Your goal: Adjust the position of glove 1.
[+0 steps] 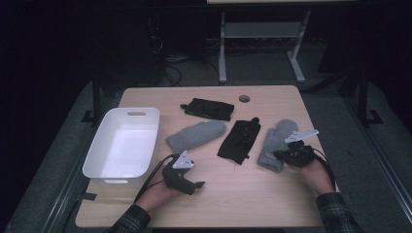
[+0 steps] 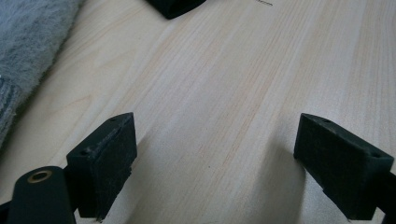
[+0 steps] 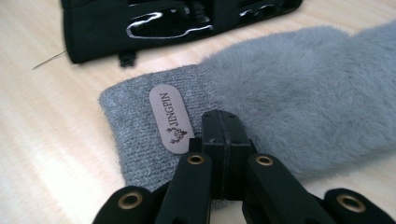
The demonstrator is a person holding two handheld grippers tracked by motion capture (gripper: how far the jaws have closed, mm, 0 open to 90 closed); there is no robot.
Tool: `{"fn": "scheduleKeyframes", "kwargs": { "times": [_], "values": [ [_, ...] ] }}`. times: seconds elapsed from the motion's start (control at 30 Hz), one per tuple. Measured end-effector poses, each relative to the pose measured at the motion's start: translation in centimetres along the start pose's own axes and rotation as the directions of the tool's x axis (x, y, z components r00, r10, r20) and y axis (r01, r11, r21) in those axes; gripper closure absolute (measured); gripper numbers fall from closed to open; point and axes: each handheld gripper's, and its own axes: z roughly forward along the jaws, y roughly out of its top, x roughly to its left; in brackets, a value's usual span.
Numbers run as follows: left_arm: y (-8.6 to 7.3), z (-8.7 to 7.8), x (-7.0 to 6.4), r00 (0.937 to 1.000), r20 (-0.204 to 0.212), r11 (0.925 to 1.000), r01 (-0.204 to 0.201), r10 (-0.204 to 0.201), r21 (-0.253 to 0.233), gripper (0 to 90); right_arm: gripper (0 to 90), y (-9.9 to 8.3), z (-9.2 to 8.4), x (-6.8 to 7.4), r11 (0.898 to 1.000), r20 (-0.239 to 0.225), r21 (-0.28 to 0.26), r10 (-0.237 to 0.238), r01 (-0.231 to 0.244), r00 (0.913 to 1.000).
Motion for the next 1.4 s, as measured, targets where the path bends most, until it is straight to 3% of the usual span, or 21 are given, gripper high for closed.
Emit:
{"fn": "scheduleKeyframes", "kwargs": {
  "times": [0.7, 0.97, 1.4],
  "values": [
    [0.0, 0.0, 0.0, 1.0000, -0.003, 1.0000, -0.005, 0.005, 0.003, 12.2, 90.0, -1.3, -0.9, 4.7, 0.999, -0.087, 0.017, -0.044, 0.046, 0.9952],
    [0.0, 0.0, 0.0, 1.0000, -0.003, 1.0000, -0.006, 0.006, 0.004, 12.2, 90.0, -1.7, -1.2, 6.4, 0.996, -0.110, 0.016, -0.087, 0.090, 0.9901],
    [0.0, 0.0, 0.0, 1.0000, -0.003, 1.0000, 0.003, -0.003, 0.005, 12.2, 90.0, -2.1, -1.5, 9.0, 0.992, -0.146, 0.030, -0.117, 0.123, 0.9824]
  ]
}}
